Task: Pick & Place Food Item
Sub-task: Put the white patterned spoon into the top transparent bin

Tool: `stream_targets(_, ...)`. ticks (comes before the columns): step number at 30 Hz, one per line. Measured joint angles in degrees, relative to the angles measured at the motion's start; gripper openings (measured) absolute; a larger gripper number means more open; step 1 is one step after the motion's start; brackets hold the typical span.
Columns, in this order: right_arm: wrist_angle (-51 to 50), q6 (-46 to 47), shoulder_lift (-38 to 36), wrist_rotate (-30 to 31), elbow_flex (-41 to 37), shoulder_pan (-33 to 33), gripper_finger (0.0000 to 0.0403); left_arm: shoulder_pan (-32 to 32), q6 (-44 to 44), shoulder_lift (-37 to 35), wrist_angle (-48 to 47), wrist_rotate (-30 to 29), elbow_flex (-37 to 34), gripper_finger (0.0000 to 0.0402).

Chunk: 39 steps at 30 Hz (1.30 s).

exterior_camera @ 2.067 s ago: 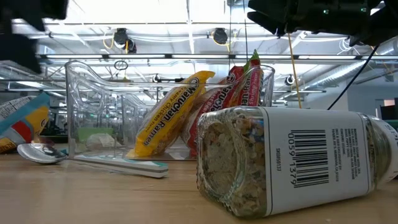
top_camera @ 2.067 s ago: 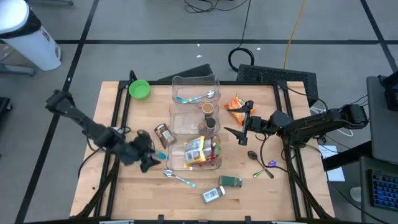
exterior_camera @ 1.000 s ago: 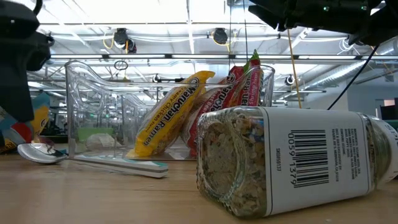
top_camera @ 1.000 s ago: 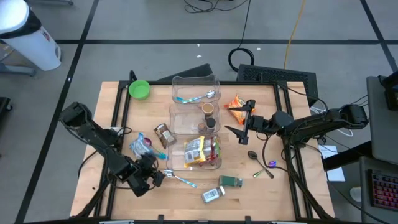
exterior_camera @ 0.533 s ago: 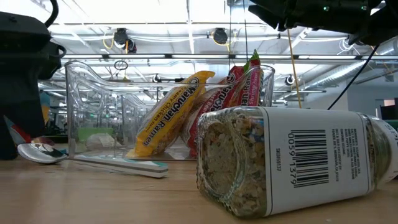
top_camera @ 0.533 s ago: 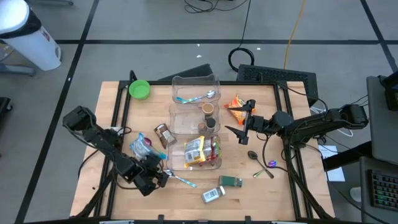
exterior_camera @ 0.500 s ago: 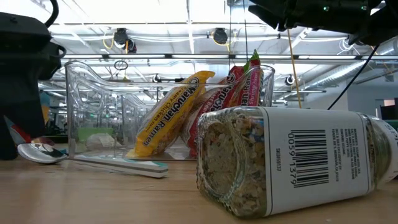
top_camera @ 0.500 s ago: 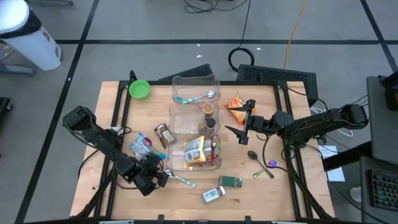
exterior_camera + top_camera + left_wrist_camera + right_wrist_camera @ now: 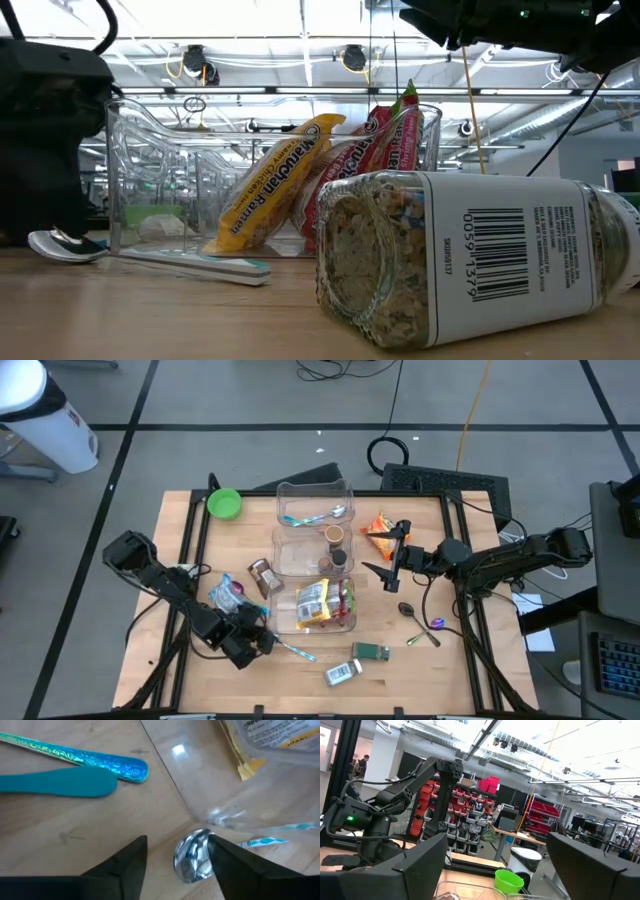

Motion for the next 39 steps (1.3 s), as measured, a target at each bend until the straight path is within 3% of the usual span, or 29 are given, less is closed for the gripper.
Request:
stream_targets(15, -0.02, -0.02, -0.01, 0.0, 0.0, -0.02, 0.0334, 1.02, 3.01, -0.09, -0.13, 4.66, 0.0, 0.0114)
stream_targets(22, -0.02, -0.02, 0.0, 0.0, 0.0, -0.01, 0.0334, 1.79, 7.31, -0.71, 1.88, 12.7, 0.12, 0.0014)
stream_targets(26, -0.02, -0.02, 0.0, 0.07, 0.0, -0.02, 0.0334, 1.83, 10.3, -2.76, 3.3, 19.4, 0.09, 0.0012)
stream_targets(31, -0.01, -0.02, 0.0, 0.2, 0.0, -0.02, 0.0334, 1.24, 10.55, -7.46, 0.53, 18.96, 1.87, 0.0005)
stream_targets(39, -0.02, 0.15, 0.0, 0.04, 0.0, -0.02, 0.0334, 0.99, 10.67, -13.2, -19.89, 15.24, 13.25, 0.0002)
